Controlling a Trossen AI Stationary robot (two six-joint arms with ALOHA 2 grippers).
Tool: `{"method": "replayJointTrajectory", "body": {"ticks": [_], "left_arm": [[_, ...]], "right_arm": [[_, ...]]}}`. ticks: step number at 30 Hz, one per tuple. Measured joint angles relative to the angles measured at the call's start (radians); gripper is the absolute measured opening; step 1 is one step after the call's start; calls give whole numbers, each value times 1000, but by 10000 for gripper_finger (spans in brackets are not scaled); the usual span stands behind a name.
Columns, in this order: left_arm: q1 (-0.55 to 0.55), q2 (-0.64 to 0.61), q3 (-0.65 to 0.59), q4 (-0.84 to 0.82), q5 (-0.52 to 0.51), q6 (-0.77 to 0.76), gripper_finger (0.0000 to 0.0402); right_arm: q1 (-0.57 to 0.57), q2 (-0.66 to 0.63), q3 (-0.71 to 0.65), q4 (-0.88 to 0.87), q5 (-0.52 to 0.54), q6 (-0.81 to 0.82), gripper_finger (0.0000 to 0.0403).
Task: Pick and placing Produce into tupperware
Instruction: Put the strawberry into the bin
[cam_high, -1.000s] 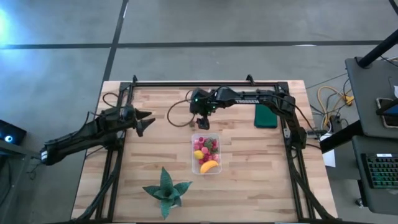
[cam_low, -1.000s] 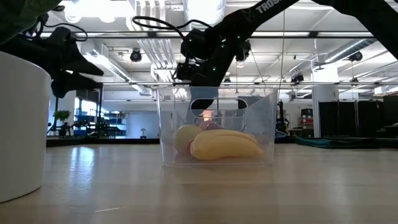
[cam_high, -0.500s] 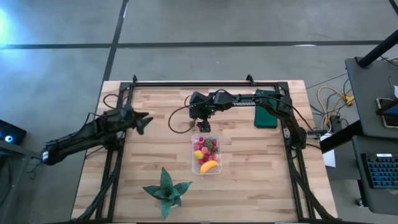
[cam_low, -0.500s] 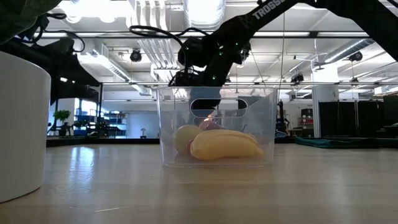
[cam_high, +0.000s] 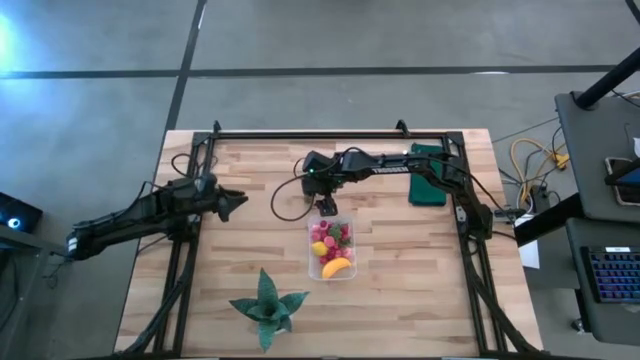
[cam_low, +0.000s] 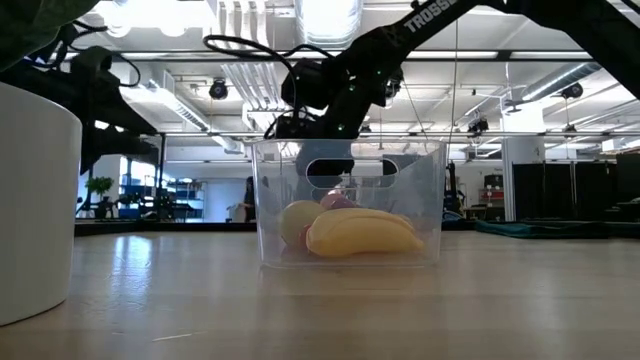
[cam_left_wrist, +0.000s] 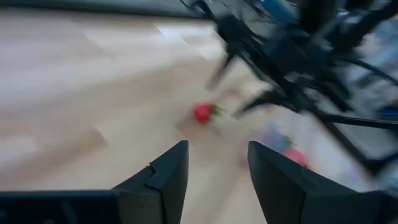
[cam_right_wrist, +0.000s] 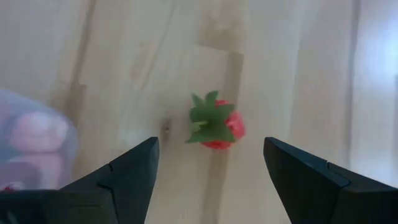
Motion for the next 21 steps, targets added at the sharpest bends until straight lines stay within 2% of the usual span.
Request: {"method": "replayJointTrajectory", "body": {"ticks": [2,5,7,11,13,16,21], "left_arm": [[0,2,-2,2,71,-64,151],[0,7,-3,1,118,-128,150],[0,13,-3,-1,144,-123,150],[0,25,-3,-15,164,10,150],[0,25,-2,-9,171,-42,150],[1,20,-2,33,119,-1,150],[-1,-21,-2,235,36,185,150]], "right_arm": [[-1,0,0,13,3,-6,283],[0,0,0,35,2,-5,283],[0,0,0,34,2,-6,281],[3,0,0,33,6,-7,283],[3,0,0,32,6,-4,283],[4,0,0,31,6,16,281],[9,0,0,19,7,24,279]]}}
